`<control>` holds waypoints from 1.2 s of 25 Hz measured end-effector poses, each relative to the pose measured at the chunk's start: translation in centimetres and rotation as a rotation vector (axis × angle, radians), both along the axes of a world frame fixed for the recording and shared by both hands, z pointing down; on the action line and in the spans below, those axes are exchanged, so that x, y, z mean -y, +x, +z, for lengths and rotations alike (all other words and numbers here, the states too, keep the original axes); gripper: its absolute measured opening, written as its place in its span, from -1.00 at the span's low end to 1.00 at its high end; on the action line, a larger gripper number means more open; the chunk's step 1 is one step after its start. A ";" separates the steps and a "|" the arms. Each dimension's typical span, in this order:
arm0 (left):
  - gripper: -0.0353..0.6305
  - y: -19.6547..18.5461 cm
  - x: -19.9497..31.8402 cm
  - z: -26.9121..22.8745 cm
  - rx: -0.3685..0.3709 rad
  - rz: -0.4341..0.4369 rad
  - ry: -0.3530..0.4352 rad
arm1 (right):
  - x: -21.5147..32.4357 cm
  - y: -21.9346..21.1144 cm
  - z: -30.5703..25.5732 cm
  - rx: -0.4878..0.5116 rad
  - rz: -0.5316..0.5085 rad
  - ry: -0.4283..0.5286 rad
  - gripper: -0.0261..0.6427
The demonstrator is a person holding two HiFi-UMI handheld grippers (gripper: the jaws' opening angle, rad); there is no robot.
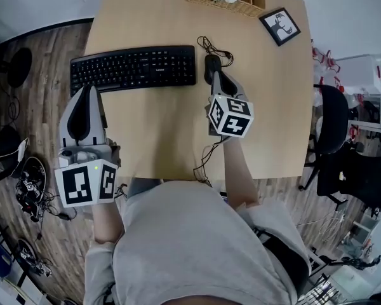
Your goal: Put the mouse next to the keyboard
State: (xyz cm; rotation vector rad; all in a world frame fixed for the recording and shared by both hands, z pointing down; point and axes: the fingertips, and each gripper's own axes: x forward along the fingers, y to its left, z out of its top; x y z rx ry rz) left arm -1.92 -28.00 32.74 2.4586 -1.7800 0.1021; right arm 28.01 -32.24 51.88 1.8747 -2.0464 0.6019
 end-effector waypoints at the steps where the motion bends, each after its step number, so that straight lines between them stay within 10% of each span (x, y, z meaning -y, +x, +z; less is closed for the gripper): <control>1: -0.84 -0.1 -0.2 -0.2 -0.002 0.008 0.004 | -0.4 -0.3 -0.7 -0.009 -0.007 0.017 -0.88; 30: -0.84 -4.4 -8.2 -3.7 -0.045 0.223 0.079 | -15.9 -8.1 -15.7 -0.013 0.032 0.321 -0.88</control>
